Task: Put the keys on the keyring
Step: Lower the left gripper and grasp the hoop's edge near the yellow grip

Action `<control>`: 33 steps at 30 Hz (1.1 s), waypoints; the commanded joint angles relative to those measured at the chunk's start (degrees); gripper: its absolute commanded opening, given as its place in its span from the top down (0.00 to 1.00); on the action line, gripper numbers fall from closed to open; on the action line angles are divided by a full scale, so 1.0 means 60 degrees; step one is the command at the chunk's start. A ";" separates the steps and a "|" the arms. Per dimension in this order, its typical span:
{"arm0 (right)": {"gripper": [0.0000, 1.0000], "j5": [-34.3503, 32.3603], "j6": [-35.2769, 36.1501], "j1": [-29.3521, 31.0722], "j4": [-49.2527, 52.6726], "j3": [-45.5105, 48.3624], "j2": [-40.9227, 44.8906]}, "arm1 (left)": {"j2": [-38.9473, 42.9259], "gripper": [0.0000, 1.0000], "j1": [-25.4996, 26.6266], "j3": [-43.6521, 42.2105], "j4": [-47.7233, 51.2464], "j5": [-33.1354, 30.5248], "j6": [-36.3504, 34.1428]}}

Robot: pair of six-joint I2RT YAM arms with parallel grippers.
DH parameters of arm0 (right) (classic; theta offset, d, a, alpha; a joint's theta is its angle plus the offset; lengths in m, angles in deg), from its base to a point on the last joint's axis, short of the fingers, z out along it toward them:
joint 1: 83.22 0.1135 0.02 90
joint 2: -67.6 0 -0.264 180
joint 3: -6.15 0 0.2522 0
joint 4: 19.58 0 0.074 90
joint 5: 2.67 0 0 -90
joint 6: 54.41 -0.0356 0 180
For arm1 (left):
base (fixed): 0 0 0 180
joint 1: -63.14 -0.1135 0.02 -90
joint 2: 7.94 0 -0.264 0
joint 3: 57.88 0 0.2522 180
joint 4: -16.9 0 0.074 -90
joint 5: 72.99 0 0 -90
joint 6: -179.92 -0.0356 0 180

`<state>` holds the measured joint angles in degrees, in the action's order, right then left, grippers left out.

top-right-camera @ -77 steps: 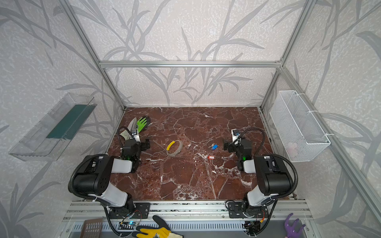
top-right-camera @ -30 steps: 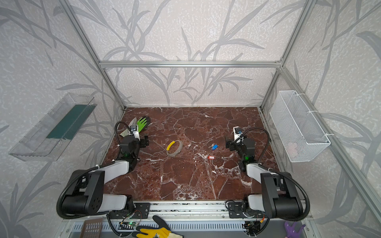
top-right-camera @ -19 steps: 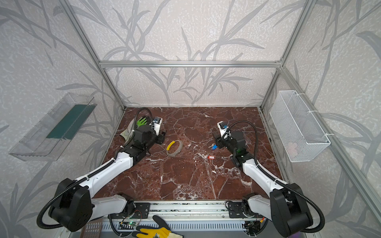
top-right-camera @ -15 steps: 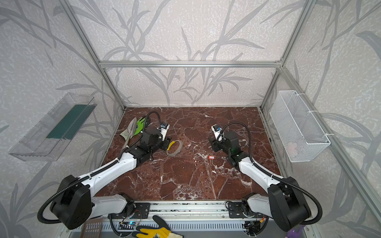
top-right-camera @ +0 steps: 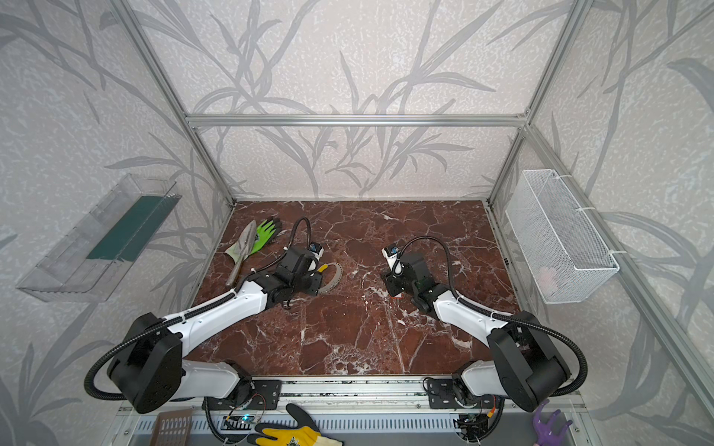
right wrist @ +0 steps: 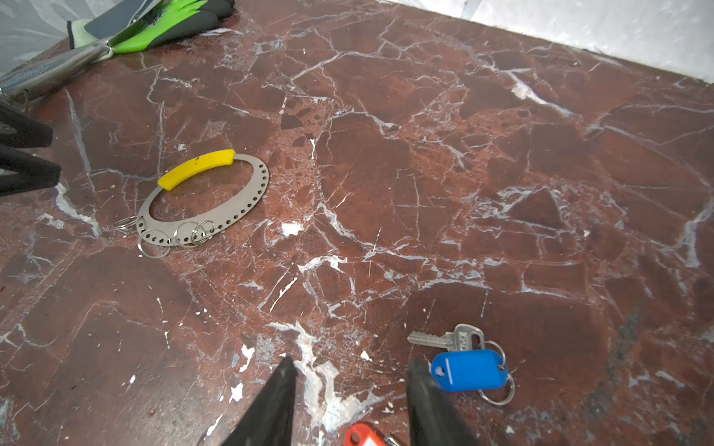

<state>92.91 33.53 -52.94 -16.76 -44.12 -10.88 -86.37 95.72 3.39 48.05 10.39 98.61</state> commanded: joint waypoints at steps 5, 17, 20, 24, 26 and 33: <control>0.54 0.0034 -0.0120 0.0116 0.0212 -0.0470 -0.0221 | -0.0581 0.62 0.0161 0.0319 0.1475 -0.1036 0.0177; 0.54 -0.0074 0.0301 0.0124 0.0471 -0.0397 0.0043 | -0.1991 0.62 0.0677 0.1431 0.2912 -0.2053 0.0738; 0.54 -0.0103 0.0489 0.0123 0.0561 -0.0394 0.0122 | -0.2298 0.61 0.0726 0.1629 0.3088 -0.2127 0.0791; 0.54 -0.0158 0.0697 0.0120 0.0633 -0.0346 0.0231 | -0.2610 0.61 0.0851 0.1810 0.3160 -0.2068 0.0927; 0.54 -0.0162 0.0728 0.0123 0.0621 -0.0322 0.0262 | -0.2743 0.60 0.0865 0.1845 0.3067 -0.2057 0.1025; 0.54 -0.0053 0.0819 0.0123 0.0612 -0.0347 0.0248 | -0.3260 0.59 0.0912 0.2095 0.3101 -0.1866 0.1331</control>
<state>92.32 37.53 -52.46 -13.98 -45.43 -10.57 -105.12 100.73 14.56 64.93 -0.45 103.70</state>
